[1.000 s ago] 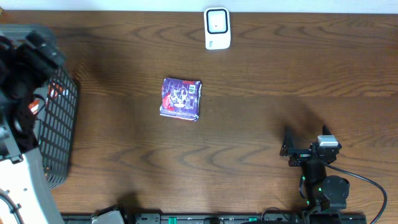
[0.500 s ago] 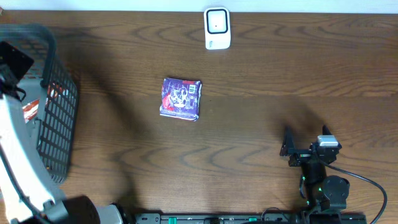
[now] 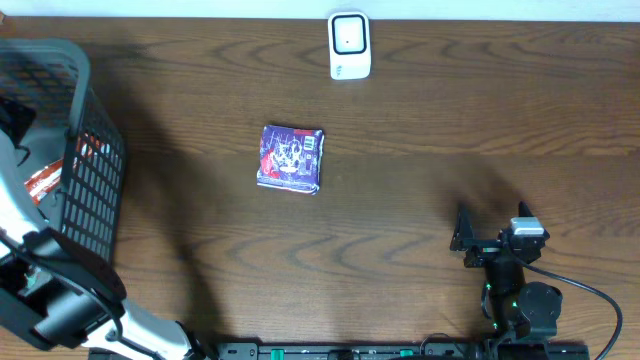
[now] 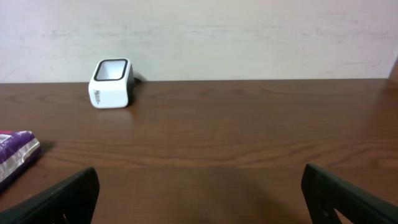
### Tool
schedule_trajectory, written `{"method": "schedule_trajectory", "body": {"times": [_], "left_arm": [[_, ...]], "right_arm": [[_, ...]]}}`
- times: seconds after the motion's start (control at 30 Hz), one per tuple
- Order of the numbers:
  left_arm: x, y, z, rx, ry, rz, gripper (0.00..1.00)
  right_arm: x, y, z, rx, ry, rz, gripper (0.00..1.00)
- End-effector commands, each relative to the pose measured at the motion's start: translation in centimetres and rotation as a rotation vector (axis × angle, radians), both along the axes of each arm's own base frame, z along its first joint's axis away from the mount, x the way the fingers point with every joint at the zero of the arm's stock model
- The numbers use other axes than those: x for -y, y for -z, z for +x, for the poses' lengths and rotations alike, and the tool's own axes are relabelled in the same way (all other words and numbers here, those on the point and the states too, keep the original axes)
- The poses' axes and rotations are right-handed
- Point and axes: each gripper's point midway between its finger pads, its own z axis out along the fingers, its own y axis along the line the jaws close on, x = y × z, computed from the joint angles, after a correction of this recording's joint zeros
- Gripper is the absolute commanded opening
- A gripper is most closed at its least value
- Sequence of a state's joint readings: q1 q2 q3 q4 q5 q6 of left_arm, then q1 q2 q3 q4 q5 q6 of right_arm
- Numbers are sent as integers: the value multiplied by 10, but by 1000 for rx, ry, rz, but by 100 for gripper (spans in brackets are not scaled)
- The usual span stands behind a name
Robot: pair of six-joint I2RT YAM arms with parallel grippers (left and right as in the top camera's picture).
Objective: Scan the item barcode
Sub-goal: 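Reach the left gripper into the basket and grasp the red bar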
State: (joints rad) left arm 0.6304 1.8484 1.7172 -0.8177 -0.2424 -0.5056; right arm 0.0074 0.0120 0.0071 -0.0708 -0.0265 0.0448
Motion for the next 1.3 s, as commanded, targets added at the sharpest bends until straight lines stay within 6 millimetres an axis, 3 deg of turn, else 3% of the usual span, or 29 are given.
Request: {"method": "schedule_trajectory", "body": {"times": [0.0,0.27,0.53,0.77,0.93,1.03,1.1,1.17,1.23,1.27], "left_arm": [[12,20,15,133,-142,-148,98],[18,56,29,151,-264,-219,98],[6,109,18,26,-361,-199,98],[11,155,12,-39,-439,-252,98],[9,164,14,-41,-439,-252,98],[9,173,13,-58,-438,-258,87],[10,180,11,-77,-436,-264,85],[12,188,10,-108,-410,-269,75],[13,197,7,-148,-368,-273,52],[12,198,6,-165,-349,-267,34]], "right_arm": [[1,1,0,0,6,10,99],[1,1,0,0,6,10,99],[1,1,0,0,6,10,99],[1,1,0,0,6,10,99],[1,0,0,0,6,10,99],[1,1,0,0,6,10,99],[1,1,0,0,6,10,99],[1,1,0,0,6,10,99],[1,1,0,0,6,10,99],[1,1,0,0,6,10,99]]}}
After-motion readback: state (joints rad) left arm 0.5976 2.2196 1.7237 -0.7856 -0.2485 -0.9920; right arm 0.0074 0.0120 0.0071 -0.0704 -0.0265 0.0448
